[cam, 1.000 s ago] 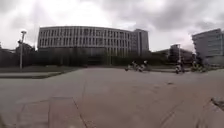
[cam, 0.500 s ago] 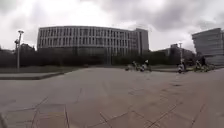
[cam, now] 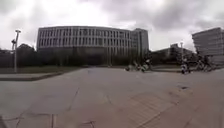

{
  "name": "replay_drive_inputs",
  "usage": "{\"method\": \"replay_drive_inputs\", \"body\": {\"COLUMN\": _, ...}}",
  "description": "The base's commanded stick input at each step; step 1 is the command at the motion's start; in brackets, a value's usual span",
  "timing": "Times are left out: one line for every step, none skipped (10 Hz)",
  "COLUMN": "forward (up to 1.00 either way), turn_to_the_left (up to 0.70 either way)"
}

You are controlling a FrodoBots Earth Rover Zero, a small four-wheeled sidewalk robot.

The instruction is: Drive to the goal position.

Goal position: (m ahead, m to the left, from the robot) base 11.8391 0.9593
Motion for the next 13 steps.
{"method": "replay_drive_inputs", "body": {"forward": 0.7, "turn_to_the_left": 0.0}}
{"method": "replay_drive_inputs", "body": {"forward": 0.7, "turn_to_the_left": 0.0}}
{"method": "replay_drive_inputs", "body": {"forward": 0.7, "turn_to_the_left": 0.0}}
{"method": "replay_drive_inputs", "body": {"forward": 0.7, "turn_to_the_left": 0.0}}
{"method": "replay_drive_inputs", "body": {"forward": 0.7, "turn_to_the_left": 0.0}}
{"method": "replay_drive_inputs", "body": {"forward": 0.7, "turn_to_the_left": 0.0}}
{"method": "replay_drive_inputs", "body": {"forward": 0.7, "turn_to_the_left": 0.0}}
{"method": "replay_drive_inputs", "body": {"forward": 0.7, "turn_to_the_left": 0.0}}
{"method": "replay_drive_inputs", "body": {"forward": 0.7, "turn_to_the_left": 0.0}}
{"method": "replay_drive_inputs", "body": {"forward": 0.7, "turn_to_the_left": 0.0}}
{"method": "replay_drive_inputs", "body": {"forward": 0.7, "turn_to_the_left": 0.0}}
{"method": "replay_drive_inputs", "body": {"forward": 0.7, "turn_to_the_left": 0.0}}
{"method": "replay_drive_inputs", "body": {"forward": 0.7, "turn_to_the_left": 0.0}}
